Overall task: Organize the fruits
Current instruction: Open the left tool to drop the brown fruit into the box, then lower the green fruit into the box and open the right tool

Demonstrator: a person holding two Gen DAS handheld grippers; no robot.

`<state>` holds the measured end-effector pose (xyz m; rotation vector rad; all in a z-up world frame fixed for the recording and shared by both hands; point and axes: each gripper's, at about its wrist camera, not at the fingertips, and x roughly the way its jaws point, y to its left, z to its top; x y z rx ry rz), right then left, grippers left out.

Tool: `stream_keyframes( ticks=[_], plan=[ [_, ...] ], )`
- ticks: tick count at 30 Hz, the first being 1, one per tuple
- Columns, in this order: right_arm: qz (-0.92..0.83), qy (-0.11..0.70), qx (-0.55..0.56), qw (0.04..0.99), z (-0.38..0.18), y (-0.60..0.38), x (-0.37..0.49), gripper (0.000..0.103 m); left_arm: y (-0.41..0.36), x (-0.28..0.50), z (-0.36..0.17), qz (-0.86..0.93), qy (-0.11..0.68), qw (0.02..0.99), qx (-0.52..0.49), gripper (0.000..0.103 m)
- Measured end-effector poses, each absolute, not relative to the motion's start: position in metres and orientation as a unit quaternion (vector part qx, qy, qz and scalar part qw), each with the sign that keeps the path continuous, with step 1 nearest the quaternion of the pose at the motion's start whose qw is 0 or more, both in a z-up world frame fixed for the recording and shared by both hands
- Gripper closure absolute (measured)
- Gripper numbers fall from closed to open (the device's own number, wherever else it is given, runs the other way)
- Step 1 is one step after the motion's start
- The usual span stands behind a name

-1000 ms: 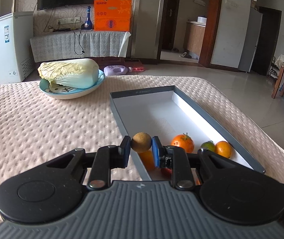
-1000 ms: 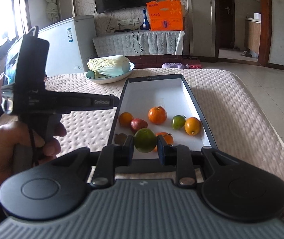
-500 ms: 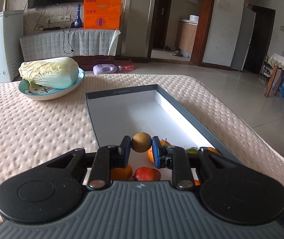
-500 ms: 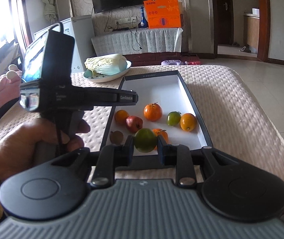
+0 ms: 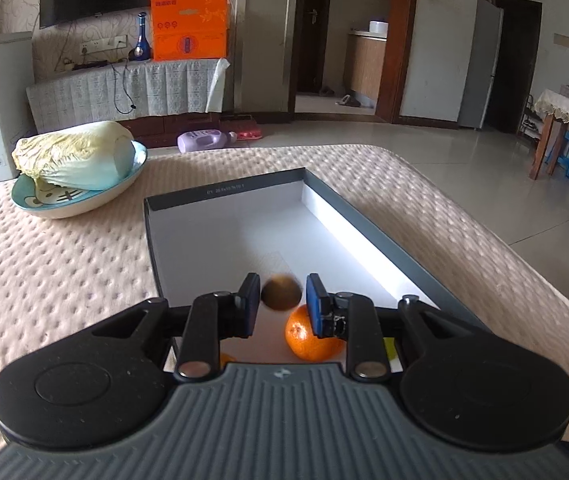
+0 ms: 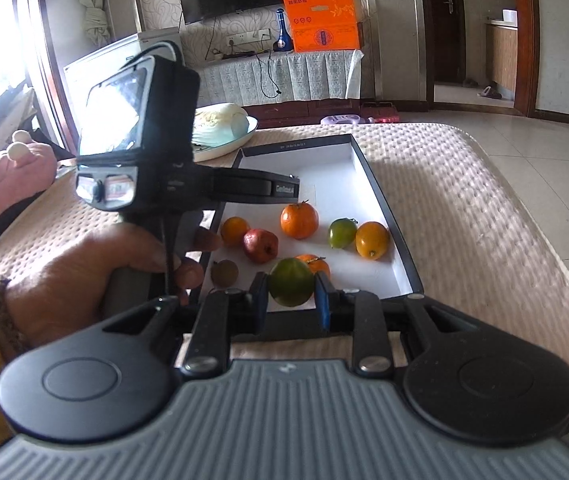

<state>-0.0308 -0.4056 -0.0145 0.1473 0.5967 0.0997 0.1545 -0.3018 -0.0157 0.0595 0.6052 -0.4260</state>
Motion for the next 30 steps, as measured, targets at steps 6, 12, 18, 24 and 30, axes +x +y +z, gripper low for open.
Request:
stream_keyframes(
  ticks=[6, 12, 18, 24, 30],
  plan=[
    [0.043, 0.288, 0.075, 0.954, -0.017, -0.407, -0.021, 0.076, -0.292, 0.154, -0.008, -0.209, 0.285, 0.935, 0.019, 0.051],
    [0.028, 0.275, 0.074, 0.958, -0.018, -0.411, -0.005, 0.076, -0.268, 0.146, 0.006, -0.199, 0.267, 0.943, 0.001, 0.051],
    [0.026, 0.278, 0.075, 0.957, -0.023, -0.406, 0.016, 0.075, -0.242, 0.142, 0.013, -0.195, 0.270, 0.943, -0.010, 0.050],
    [0.022, 0.282, 0.072, 0.957, -0.025, -0.393, 0.030, 0.075, -0.232, 0.133, 0.011, -0.205, 0.278, 0.939, 0.006, 0.050],
    [-0.006, 0.292, 0.083, 0.953, -0.030, -0.394, 0.043, 0.075, -0.225, 0.125, 0.009, -0.202, 0.286, 0.937, 0.004, 0.050]
  ],
)
